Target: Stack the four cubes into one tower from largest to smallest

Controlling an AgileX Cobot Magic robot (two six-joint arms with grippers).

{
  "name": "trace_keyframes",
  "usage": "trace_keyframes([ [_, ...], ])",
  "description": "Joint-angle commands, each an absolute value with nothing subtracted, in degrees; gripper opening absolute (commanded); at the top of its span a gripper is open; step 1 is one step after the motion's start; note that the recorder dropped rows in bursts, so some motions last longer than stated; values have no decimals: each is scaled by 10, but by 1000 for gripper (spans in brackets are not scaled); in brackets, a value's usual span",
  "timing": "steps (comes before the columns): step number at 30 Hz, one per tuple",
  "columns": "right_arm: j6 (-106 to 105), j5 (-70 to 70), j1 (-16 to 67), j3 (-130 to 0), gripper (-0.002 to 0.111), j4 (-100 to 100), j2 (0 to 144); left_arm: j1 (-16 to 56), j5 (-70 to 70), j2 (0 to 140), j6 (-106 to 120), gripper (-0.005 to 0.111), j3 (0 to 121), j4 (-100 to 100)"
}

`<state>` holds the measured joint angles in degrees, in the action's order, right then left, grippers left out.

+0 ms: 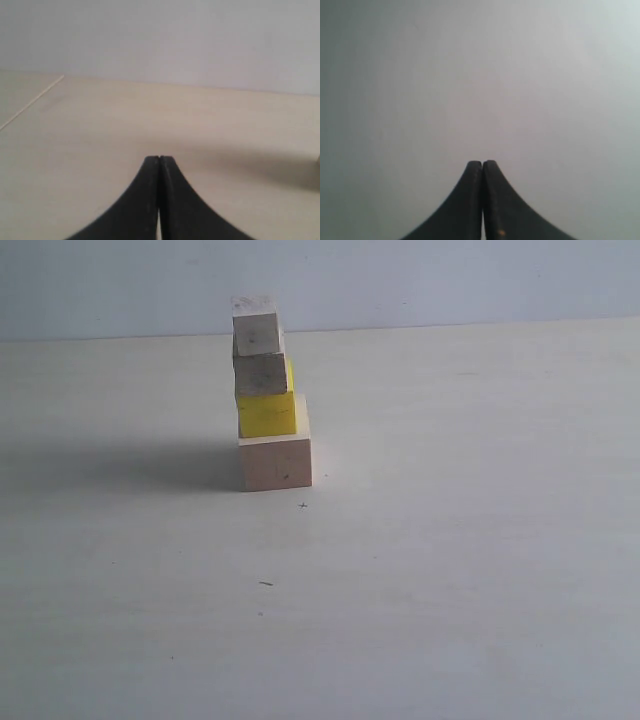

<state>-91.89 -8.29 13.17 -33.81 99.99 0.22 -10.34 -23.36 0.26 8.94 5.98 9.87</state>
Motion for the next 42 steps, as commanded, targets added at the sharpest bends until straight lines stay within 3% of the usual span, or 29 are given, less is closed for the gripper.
trace_keyframes([
  [1,-919,-81,129,-336,0,999,0,-85,-231,0,84,0,22,91],
  [17,-919,-81,129,-336,0,999,0,-29,-205,0,76,0,0,32],
  [42,-919,-81,129,-336,0,999,0,-29,-205,0,57,0,0,32],
])
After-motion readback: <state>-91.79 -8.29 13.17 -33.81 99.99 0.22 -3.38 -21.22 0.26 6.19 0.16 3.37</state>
